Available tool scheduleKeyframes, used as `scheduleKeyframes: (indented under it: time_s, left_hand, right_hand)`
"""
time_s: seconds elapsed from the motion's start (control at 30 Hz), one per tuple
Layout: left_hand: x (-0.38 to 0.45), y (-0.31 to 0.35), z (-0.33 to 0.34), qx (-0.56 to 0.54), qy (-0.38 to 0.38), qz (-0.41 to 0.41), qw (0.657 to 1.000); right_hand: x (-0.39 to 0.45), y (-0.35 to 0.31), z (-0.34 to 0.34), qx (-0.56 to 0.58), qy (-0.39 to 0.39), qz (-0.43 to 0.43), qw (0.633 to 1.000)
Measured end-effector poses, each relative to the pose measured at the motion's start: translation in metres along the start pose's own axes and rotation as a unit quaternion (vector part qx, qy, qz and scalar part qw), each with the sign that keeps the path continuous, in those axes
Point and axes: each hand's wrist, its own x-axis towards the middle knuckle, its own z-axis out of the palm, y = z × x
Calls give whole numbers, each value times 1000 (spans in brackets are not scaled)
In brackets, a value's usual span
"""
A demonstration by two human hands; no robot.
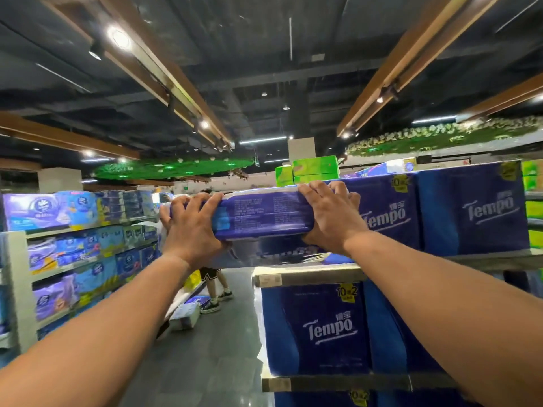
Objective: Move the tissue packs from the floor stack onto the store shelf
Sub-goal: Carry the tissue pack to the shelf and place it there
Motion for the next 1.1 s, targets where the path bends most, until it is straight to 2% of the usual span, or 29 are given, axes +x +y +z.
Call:
scheduleKeyframes:
  time_s: [0.17, 0.33, 0.5, 0.7, 0.8, 0.87, 0.93, 1.1]
  left_hand:
    - [56, -31, 75, 20, -30, -5, 999]
    - [115, -51, 148, -23, -69, -4, 997]
    - [185, -64, 207, -39, -148, -1, 988]
    - [265, -73, 249, -111, -188, 21, 976]
    - [285, -80, 267, -56, -186, 77, 978]
    - [293, -79, 281, 10, -191, 95, 977]
    - [299, -74, 298, 29, -211, 107, 971]
    - [314, -86, 330, -22, -215, 54, 975]
  right_hand:
    - [70, 18, 75, 4, -39, 13, 999]
    - [124, 40, 134, -20, -84, 55, 995]
    - [197, 61, 159, -10, -176, 103, 979]
    - [272, 93, 177, 46, -254, 134, 957]
    - [301, 102, 195, 26, -263, 124, 957]
    - [313, 106, 214, -51, -245, 120, 961]
    - [320, 111, 237, -119, -235, 115, 958]
    - [329, 133, 261, -40, -254, 126, 958]
